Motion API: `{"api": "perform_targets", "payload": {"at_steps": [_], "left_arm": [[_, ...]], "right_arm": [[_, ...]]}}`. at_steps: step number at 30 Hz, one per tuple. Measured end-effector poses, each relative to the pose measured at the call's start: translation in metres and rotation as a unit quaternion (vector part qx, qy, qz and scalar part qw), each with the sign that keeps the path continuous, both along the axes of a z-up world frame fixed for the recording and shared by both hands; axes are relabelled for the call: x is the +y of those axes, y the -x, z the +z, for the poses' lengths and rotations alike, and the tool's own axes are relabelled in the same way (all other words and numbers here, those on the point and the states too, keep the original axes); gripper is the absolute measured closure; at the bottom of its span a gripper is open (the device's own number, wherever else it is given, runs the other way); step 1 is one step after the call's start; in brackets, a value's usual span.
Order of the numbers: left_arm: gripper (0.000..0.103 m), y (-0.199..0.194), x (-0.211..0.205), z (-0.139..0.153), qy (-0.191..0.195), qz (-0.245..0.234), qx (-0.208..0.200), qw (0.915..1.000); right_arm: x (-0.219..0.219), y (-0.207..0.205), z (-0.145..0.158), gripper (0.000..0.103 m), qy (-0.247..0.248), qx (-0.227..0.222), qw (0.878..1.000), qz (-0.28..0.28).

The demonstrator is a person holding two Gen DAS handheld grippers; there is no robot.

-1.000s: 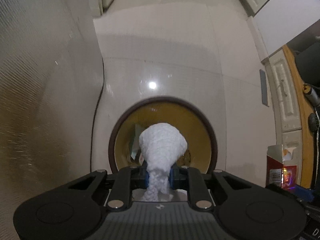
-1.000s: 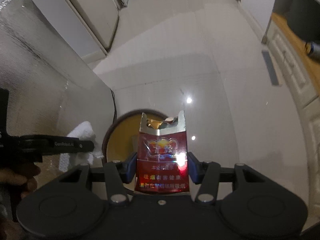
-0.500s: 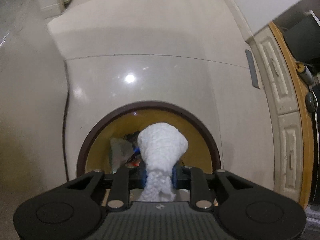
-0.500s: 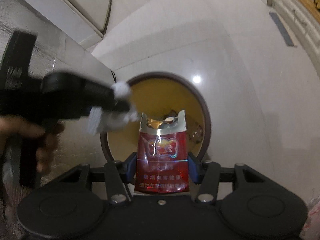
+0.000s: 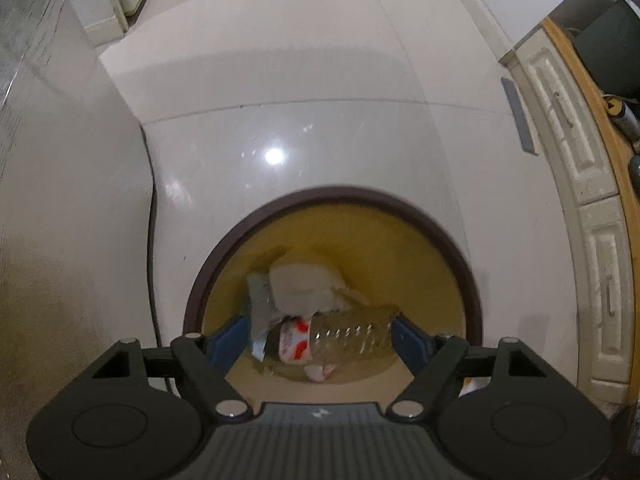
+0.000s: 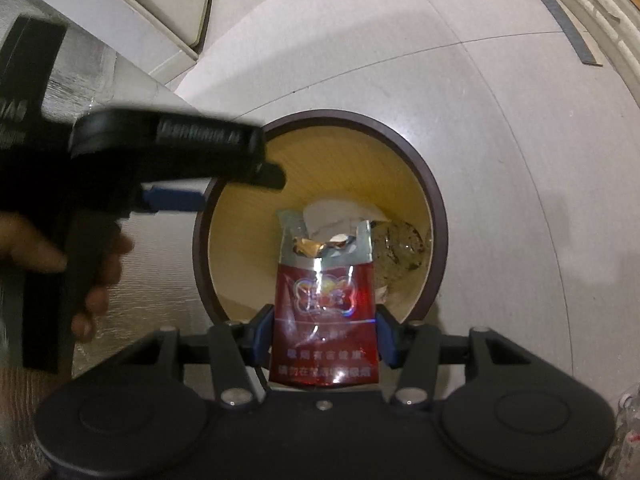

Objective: Collect trash
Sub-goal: 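Open both grippers to drop the tissue and pack into the bin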

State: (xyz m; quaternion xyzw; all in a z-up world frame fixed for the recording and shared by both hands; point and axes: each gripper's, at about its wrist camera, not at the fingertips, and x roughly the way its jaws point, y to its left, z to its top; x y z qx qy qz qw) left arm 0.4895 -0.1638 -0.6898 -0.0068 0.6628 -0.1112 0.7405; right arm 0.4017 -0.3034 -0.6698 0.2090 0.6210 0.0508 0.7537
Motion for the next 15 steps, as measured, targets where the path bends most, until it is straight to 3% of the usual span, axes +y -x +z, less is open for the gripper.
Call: {"api": "perform_targets", "payload": {"at_steps": [3, 12, 13, 14, 15], "left_arm": [[0.023, 0.005, 0.009, -0.002, -0.002, 0.009, 0.007, 0.9999], [0.002, 0.013, 0.030, 0.002, -0.007, 0.018, 0.019, 0.9996], [0.000, 0.014, 0.031, 0.002, -0.010, 0.020, 0.020, 0.9996], [0.000, 0.015, 0.033, 0.002, -0.011, 0.021, 0.021, 0.9995], [0.000, 0.016, 0.033, 0.002, -0.014, 0.022, 0.023, 0.9994]], "right_arm": [[-0.003, -0.003, -0.003, 0.050, 0.000, 0.003, 1.000, -0.005], [0.003, -0.018, -0.016, 0.049, 0.000, 0.009, 1.000, 0.009], [0.004, -0.020, -0.018, 0.046, -0.005, 0.010, 1.000, 0.011], [0.004, -0.021, -0.021, 0.031, -0.015, 0.013, 1.000, 0.011], [0.003, -0.022, -0.024, 0.022, -0.018, 0.018, 1.000, 0.008]]}}
